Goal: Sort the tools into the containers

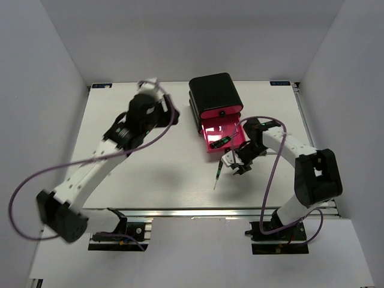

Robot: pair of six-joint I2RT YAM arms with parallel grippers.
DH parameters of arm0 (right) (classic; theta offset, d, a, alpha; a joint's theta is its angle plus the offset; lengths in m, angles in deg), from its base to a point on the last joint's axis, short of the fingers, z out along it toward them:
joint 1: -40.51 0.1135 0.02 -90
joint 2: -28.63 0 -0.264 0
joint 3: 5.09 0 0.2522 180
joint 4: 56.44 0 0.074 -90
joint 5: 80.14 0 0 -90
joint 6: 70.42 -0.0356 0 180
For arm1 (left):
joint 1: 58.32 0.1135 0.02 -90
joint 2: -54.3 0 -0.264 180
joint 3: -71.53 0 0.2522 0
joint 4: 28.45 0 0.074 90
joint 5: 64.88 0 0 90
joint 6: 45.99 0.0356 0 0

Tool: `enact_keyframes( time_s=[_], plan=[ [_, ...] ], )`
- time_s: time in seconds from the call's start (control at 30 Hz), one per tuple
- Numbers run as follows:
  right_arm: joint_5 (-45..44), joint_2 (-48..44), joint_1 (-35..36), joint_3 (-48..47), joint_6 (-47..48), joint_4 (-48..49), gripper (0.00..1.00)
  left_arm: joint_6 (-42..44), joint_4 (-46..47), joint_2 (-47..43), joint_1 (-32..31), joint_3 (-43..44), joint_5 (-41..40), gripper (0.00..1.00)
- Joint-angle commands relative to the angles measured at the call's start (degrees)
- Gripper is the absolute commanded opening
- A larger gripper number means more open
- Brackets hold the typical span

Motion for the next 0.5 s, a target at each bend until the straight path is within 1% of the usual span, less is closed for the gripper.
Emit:
enact_keyframes(
  time_s=[0.0, 0.07, 0.1, 0.2, 0.33, 0.47],
  plan=[
    [-6.23, 3.31, 4.31, -5.31, 24.99, -4.25, 0.59, -12.85, 3.41, -11.66, 0.29, -13.05, -1.50, 0.77],
    [-7.57, 5.94, 6.17, -8.03, 22.98, -4.51, 0.58, -15.92, 3.06, -15.97, 0.47, -18.58, -2.82, 0.78],
    [-8.79, 6.74, 7.74, -8.74, 22.45, -4.43, 0.58, -16.81, 2.71, -19.48, 0.38, -19.83, -3.87, 0.78],
    [-11.60, 9.47, 10.12, -11.02, 20.95, -4.34, 0.57, -18.93, 1.04, -24.41, 0.38, -23.43, -5.02, 0.78],
    [-15.91, 11.93, 12.41, -10.77, 19.11, -1.71, 0.56, -19.63, -1.15, -27.15, 0.38, -25.02, -6.78, 0.78],
    [-18.64, 14.04, 14.00, -10.24, 16.65, 0.76, 0.54, -19.63, -2.04, -27.77, 0.38, -25.20, -7.40, 0.78]
  ],
)
